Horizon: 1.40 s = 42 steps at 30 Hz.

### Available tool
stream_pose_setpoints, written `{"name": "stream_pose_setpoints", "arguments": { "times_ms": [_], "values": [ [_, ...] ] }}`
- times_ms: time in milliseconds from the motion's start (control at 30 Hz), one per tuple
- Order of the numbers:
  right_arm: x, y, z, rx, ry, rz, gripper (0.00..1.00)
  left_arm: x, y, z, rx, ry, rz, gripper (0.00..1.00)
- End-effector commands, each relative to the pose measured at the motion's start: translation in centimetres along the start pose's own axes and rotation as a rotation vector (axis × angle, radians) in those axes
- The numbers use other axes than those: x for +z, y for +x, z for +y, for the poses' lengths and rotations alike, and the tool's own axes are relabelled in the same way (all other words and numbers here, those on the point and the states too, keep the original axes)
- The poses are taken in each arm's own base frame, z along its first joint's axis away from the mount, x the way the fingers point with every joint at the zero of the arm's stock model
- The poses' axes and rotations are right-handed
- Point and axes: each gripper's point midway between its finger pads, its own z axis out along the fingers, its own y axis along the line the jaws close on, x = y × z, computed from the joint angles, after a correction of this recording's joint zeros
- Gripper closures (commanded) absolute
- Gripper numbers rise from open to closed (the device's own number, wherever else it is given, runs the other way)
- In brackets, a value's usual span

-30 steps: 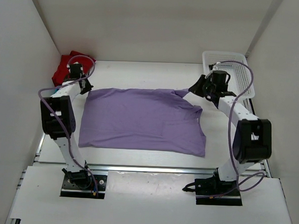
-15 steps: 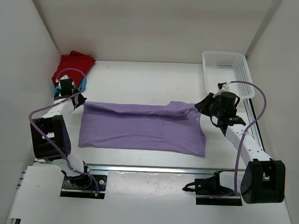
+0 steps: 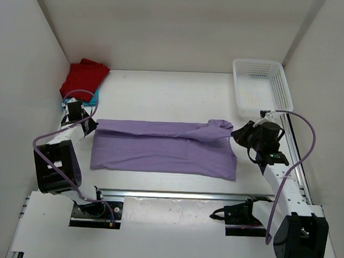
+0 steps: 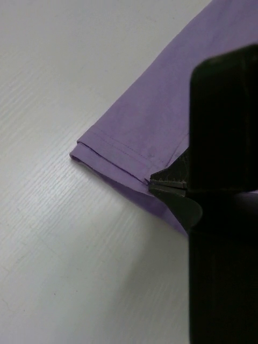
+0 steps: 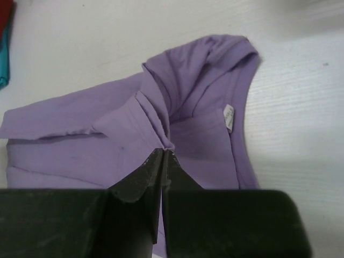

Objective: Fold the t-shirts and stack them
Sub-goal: Fold the other side of the tshirt into a rectangle

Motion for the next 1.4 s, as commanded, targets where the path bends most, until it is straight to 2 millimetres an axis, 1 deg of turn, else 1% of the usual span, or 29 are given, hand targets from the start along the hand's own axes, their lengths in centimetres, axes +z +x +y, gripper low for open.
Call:
{"name": "stream_pose_setpoints", "arguments": {
  "times_ms": [0, 133, 167, 233, 267, 300, 367, 400, 467, 533, 567, 633, 667, 733, 767, 800, 833, 900, 933, 967, 1000, 1033, 1067, 1133, 1167, 1233, 1267, 1300, 1367],
  "values": [
    [-1.1, -0.4, -0.1, -0.003, -0.002, -0.033, 1.00, -1.4, -1.3, -0.6, 0.014, 0.015, -0.067, 1.00],
    [-1.6, 1.6, -0.6, 0.007, -0.001, -0.014, 1.00, -1.1, 0.4, 0.5, 0.034, -0.029, -0.035, 1.00],
    [-1.6, 2.7, -1.0, 0.018, 0.005, 0.003, 1.00, -0.9, 0.8, 1.2, 0.014, -0.038, -0.013, 1.00],
    [-1.9, 4.1, -1.0, 0.025, -0.009, 0.026, 1.00, -0.6, 1.3, 1.7, -0.015, -0.033, 0.019, 0.85],
    [-1.9, 5.4, -1.8, 0.040, 0.007, 0.046, 1.00, -0.5, 1.7, 1.6, -0.050, -0.013, 0.038, 0.80],
    [-1.9, 7.2, -1.4, 0.034, -0.019, 0.084, 1.00, -0.3, 1.8, 1.7, -0.064, -0.006, 0.046, 0.70],
    [-2.1, 9.0, -1.8, 0.034, -0.018, 0.113, 1.00, -0.6, 1.4, 1.2, -0.125, 0.036, 0.043, 0.56],
    [-2.2, 10.5, -1.9, 0.029, -0.016, 0.154, 1.00, -1.0, 0.6, 0.9, -0.145, 0.057, 0.018, 0.54],
    [-2.5, 11.2, -1.4, 0.006, -0.045, 0.145, 1.00, -1.8, -0.3, 0.4, -0.195, 0.077, -0.024, 0.54],
    [-3.2, 13.0, -0.6, -0.019, -0.072, 0.179, 1.00, -3.2, -1.6, -1.2, -0.193, 0.123, -0.077, 0.58],
    [-3.4, 13.2, 0.2, -0.048, -0.084, 0.170, 1.00, -3.9, -2.3, -1.9, -0.183, 0.141, -0.106, 0.60],
    [-3.9, 13.5, -0.4, -0.069, -0.003, 0.165, 1.00, -5.3, -2.5, -4.7, -0.145, 0.216, -0.143, 0.59],
    [-4.1, 13.3, -0.2, -0.075, 0.006, 0.161, 0.95, -5.8, -2.2, -5.4, -0.133, 0.243, -0.150, 0.59],
    [-4.6, 13.6, -0.1, -0.090, 0.032, 0.167, 0.84, -7.9, -1.4, -8.9, -0.084, 0.360, -0.176, 0.58],
    [-4.7, 13.2, 0.1, -0.095, 0.033, 0.153, 0.71, -8.4, -0.9, -9.5, -0.065, 0.384, -0.179, 0.58],
    [-4.9, 12.5, 0.3, -0.102, 0.032, 0.132, 0.64, -9.0, 0.5, -10.7, -0.036, 0.419, -0.158, 0.60],
    [-5.1, 11.0, 0.7, -0.114, 0.034, 0.090, 0.64, -10.0, 2.0, -12.2, 0.002, 0.474, -0.138, 0.62],
    [-5.1, 8.0, 1.6, -0.161, 0.024, 0.037, 0.74, -10.8, 4.7, -13.6, 0.045, 0.533, -0.105, 0.64],
    [-4.7, 6.8, 1.6, -0.154, 0.021, 0.019, 0.76, -11.7, 6.0, -14.8, 0.071, 0.577, -0.094, 0.65],
    [-4.0, 6.4, 0.8, -0.158, 0.038, 0.040, 0.78, -11.9, 7.2, -15.0, 0.079, 0.596, -0.085, 0.66],
    [-3.0, 5.7, 1.6, -0.155, -0.014, 0.076, 0.83, -12.4, 9.5, -15.8, 0.116, 0.635, -0.045, 0.67],
    [-1.8, 6.9, 2.1, -0.138, -0.067, 0.162, 0.85, -12.6, 10.9, -16.1, 0.144, 0.640, -0.024, 0.67],
    [-1.0, 5.5, 3.2, -0.151, -0.098, 0.129, 0.85, -13.3, 12.2, -16.9, 0.173, 0.675, -0.007, 0.66],
    [1.6, 5.7, 3.6, -0.203, -0.078, 0.168, 0.74, -13.8, 14.4, -17.4, 0.208, 0.715, 0.039, 0.67],
    [2.4, 4.7, 4.5, -0.223, -0.108, 0.139, 0.72, -14.1, 15.8, -17.5, 0.231, 0.731, 0.068, 0.67],
    [4.8, 5.6, 5.4, -0.217, -0.149, 0.193, 0.65, -14.7, 17.1, -18.0, 0.261, 0.758, 0.099, 0.68],
    [5.3, 5.4, 6.3, -0.226, -0.199, 0.198, 0.63, -15.1, 18.1, -18.1, 0.288, 0.775, 0.114, 0.69],
    [6.4, 5.6, 6.4, -0.225, -0.194, 0.220, 0.63, -15.6, 18.1, -18.4, 0.282, 0.795, 0.113, 0.68],
    [8.1, 6.9, 5.8, -0.219, -0.193, 0.269, 0.63, -16.0, 19.5, -18.2, 0.309, 0.812, 0.134, 0.68]
  ]
}}
